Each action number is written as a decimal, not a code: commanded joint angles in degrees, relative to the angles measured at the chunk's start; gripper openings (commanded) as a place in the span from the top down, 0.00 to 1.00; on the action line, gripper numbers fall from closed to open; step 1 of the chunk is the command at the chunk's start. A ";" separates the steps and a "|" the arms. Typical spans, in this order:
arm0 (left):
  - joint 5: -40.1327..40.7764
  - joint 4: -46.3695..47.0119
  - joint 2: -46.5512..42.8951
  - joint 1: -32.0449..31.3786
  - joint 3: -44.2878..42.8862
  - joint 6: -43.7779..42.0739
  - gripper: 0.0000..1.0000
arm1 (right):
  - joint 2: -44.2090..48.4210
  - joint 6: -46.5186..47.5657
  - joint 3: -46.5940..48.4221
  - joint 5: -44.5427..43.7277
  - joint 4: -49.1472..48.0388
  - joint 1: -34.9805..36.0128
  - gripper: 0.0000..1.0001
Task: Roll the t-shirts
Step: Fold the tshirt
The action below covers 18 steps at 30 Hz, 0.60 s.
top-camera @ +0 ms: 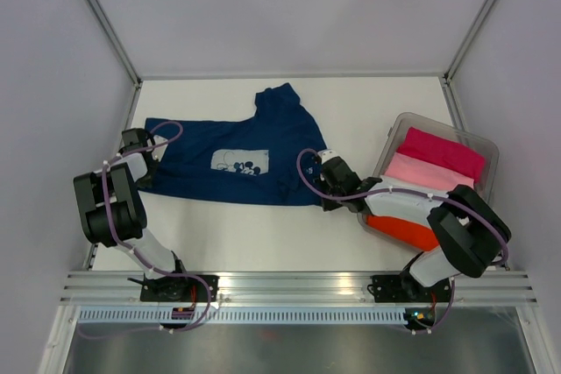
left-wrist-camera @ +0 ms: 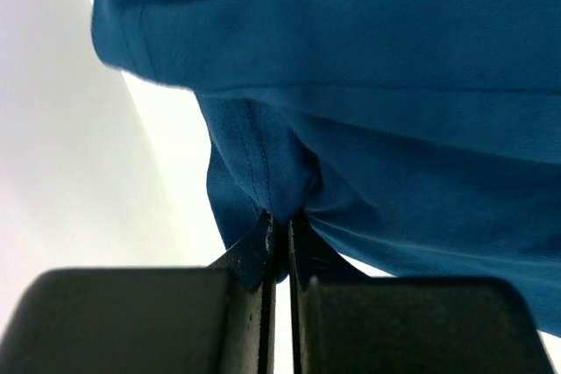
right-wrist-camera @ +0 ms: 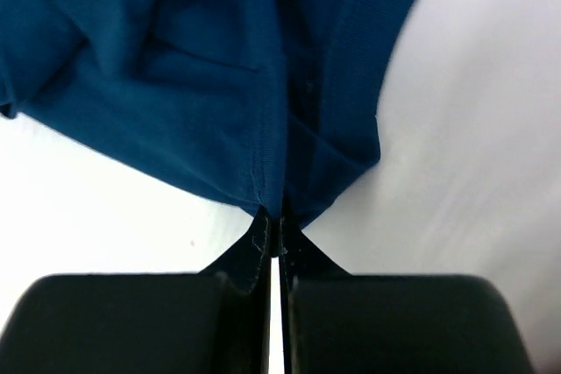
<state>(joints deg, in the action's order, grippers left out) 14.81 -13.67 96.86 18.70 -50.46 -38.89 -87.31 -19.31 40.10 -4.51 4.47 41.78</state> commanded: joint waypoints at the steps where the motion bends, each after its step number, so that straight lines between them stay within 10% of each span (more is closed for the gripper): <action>1: -0.48 -1.36 1.49 0.90 -1.75 -2.59 0.98 | 3.37 -0.90 0.95 -4.18 9.93 -1.17 1.00; 12: -0.48 -1.62 -0.61 1.25 -0.61 -4.79 0.98 | 2.67 -1.78 1.65 -0.86 16.63 -1.35 0.98; 18: -3.82 -4.43 -3.34 1.17 3.08 -4.70 0.98 | 4.42 -3.28 2.09 0.73 15.83 -1.35 0.69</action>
<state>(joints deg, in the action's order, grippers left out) 13.19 -14.96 95.31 19.07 -49.23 -41.93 -84.97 -21.93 41.69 -3.62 17.65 40.91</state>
